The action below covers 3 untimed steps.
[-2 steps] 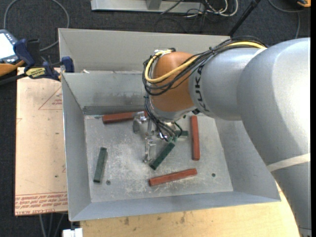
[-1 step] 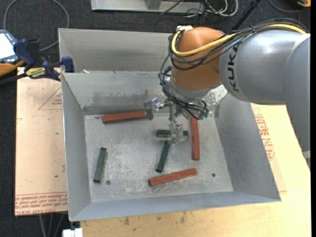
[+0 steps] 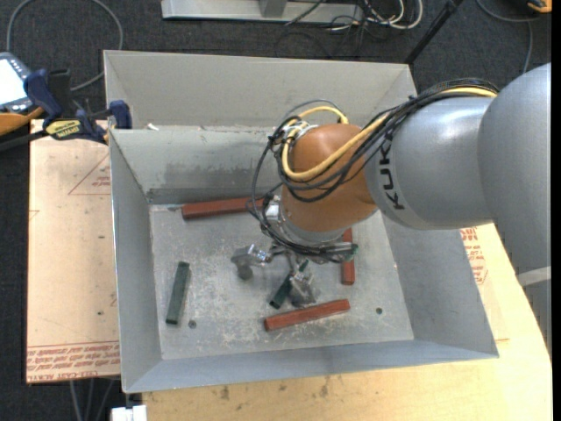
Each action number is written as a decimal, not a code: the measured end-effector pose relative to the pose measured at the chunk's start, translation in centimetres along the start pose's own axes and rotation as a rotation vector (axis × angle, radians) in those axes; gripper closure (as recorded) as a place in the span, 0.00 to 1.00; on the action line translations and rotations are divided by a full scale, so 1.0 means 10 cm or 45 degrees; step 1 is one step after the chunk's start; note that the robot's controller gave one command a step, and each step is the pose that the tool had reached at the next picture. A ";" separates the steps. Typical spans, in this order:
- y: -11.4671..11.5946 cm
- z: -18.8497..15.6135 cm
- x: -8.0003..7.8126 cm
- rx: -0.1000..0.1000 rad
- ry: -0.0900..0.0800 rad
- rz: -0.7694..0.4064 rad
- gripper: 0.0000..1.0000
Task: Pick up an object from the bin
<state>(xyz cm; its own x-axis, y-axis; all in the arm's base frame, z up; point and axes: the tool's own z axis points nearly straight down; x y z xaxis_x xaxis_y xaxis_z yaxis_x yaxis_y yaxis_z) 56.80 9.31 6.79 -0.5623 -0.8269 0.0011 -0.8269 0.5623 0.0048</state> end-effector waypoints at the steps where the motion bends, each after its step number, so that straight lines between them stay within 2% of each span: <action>1: -0.03 -0.03 -0.01 0.006 -0.004 0.004 1.00; 2: -0.52 -0.94 0.13 0.019 -0.012 0.013 1.00; 3: -0.59 -1.53 0.00 0.015 -0.012 -0.005 1.00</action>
Offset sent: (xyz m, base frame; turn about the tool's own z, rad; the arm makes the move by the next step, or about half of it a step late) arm 0.0000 0.0000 0.0000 0.0000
